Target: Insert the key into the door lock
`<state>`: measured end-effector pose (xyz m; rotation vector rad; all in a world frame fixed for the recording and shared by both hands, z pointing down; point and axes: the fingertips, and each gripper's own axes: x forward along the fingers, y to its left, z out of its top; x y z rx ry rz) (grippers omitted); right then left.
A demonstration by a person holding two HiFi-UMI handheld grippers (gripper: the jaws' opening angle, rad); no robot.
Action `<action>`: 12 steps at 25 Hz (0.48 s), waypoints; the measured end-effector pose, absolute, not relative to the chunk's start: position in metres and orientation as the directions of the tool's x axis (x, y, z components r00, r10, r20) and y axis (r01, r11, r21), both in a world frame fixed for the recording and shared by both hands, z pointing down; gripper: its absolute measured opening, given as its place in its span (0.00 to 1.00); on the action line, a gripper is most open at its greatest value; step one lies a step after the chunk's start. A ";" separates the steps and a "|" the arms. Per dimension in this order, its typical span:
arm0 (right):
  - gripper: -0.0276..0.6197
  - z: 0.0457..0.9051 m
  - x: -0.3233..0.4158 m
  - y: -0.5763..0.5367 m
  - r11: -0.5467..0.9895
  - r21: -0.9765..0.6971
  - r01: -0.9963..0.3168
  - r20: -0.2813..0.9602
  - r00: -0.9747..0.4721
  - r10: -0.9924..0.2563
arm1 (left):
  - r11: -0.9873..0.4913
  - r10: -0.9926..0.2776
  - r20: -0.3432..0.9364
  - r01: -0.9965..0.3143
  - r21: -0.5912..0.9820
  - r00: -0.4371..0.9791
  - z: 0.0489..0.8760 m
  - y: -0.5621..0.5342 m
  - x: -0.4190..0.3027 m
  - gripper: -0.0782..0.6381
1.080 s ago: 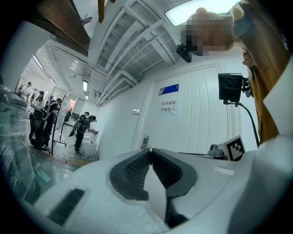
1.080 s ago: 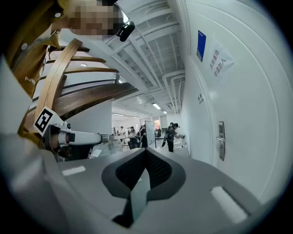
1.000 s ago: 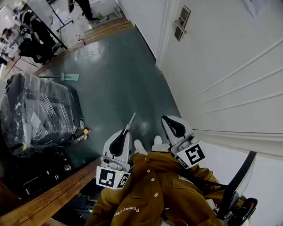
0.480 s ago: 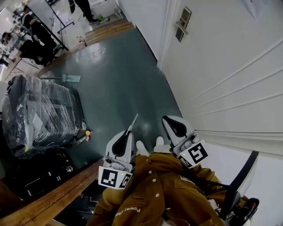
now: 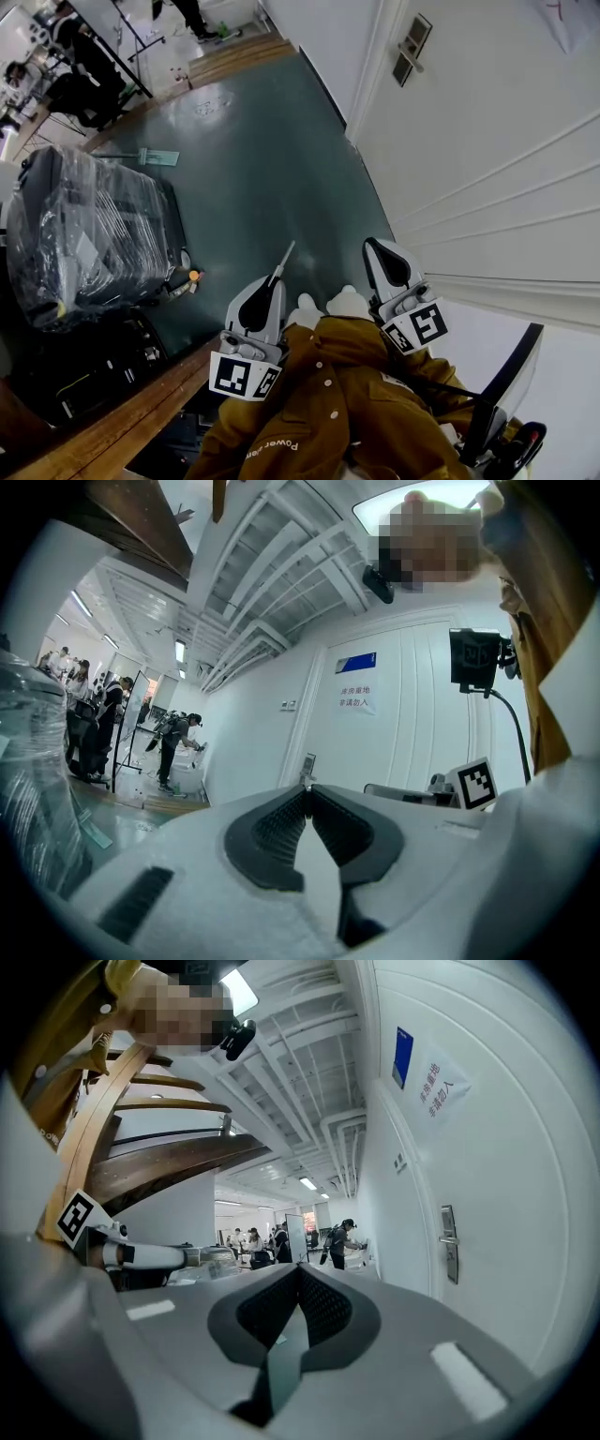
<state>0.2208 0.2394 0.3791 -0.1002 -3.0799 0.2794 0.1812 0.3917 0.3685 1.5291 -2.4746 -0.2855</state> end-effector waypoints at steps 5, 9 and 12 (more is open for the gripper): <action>0.05 0.379 0.201 0.235 0.982 -0.183 0.033 0.047 -0.998 0.042 | 0.426 -0.903 0.087 -0.857 0.290 -0.420 0.372 0.390 0.155 0.14; 0.05 0.387 0.172 0.217 0.984 -0.180 0.016 0.054 -0.998 0.026 | 0.426 -0.903 0.084 -0.853 0.301 -0.422 0.378 0.378 0.121 0.14; 0.05 0.396 0.142 0.193 0.983 -0.184 0.000 0.061 -0.998 0.011 | 0.431 -0.901 0.098 -0.848 0.307 -0.423 0.387 0.359 0.089 0.14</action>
